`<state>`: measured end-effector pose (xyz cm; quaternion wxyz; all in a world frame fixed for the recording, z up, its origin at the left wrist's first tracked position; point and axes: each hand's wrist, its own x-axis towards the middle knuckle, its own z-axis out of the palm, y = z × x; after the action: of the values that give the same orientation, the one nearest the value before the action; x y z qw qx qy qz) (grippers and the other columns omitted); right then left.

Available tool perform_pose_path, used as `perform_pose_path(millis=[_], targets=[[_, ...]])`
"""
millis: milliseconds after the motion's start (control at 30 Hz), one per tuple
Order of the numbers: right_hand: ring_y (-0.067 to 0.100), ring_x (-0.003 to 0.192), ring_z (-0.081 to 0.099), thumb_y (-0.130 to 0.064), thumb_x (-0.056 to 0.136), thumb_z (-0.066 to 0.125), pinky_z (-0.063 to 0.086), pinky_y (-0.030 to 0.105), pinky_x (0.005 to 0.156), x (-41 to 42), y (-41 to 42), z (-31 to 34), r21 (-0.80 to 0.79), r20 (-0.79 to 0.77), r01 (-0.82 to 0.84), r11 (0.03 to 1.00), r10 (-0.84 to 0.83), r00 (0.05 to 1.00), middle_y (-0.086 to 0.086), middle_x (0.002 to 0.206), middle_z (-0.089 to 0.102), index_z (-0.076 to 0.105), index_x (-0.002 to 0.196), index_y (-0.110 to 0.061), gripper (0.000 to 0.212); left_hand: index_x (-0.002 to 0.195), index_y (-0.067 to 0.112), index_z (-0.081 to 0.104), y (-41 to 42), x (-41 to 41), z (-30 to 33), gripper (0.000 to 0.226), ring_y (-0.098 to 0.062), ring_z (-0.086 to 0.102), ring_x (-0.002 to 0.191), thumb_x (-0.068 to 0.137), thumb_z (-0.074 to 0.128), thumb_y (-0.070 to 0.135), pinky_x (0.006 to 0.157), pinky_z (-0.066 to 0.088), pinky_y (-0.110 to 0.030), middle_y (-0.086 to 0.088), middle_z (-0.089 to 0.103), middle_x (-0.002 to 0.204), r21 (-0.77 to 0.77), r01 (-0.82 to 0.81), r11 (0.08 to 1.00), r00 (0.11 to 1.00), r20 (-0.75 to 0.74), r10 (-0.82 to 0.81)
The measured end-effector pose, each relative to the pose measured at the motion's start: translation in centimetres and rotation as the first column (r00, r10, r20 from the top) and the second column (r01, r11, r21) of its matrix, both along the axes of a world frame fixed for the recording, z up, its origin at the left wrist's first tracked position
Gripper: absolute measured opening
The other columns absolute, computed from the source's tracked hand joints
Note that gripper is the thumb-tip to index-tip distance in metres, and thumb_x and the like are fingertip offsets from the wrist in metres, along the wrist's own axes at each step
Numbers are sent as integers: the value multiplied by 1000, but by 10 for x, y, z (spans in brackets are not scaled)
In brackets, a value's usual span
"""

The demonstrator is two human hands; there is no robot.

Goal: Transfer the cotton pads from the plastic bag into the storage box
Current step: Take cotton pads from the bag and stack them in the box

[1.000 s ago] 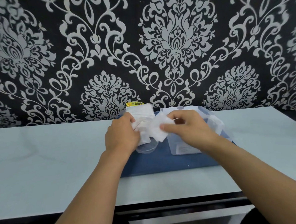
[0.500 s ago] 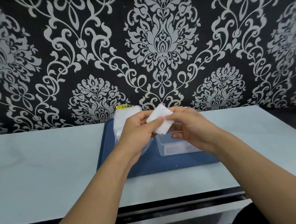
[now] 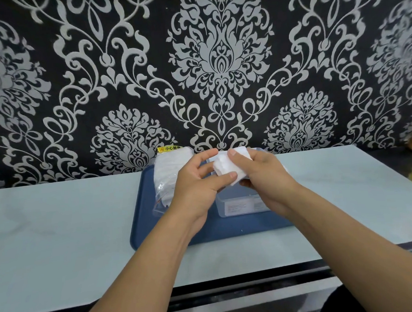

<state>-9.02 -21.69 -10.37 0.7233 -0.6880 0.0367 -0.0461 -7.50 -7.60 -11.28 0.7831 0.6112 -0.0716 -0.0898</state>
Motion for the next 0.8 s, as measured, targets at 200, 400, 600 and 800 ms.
perform_pose_path(millis=[200,400,600,800], targets=[[14,85,67,-17,90,72,54,26,73,0,-10,5,-139,157,31,990,-9,987,11,110,73,74,110,-14,20,125,15,63,10,0,6,58,-21,70,91,79,66,-20,70,57,-21,-16,75,110,-105,107,989,992,-60,-114],[14,79,69,-7,87,74,54,22,65,-4,-10,6,-106,263,91,990,-60,963,12,100,76,76,101,-3,15,113,15,68,5,3,7,32,-19,73,85,94,56,-7,81,61,-30,-11,76,101,-195,101,975,978,-159,-133],[14,81,66,-16,83,70,56,23,70,-2,-11,15,229,180,-42,972,0,984,7,94,70,69,108,-4,28,116,16,68,4,4,7,33,-21,74,91,93,59,-6,74,61,-28,-13,76,109,-206,62,977,976,-192,-102],[18,93,67,-20,76,73,56,30,86,-2,-16,13,108,116,-135,985,122,986,8,107,72,71,112,1,42,119,13,67,5,4,8,35,-22,73,96,92,60,-7,79,61,-29,-17,74,114,-160,32,987,989,-140,-55]])
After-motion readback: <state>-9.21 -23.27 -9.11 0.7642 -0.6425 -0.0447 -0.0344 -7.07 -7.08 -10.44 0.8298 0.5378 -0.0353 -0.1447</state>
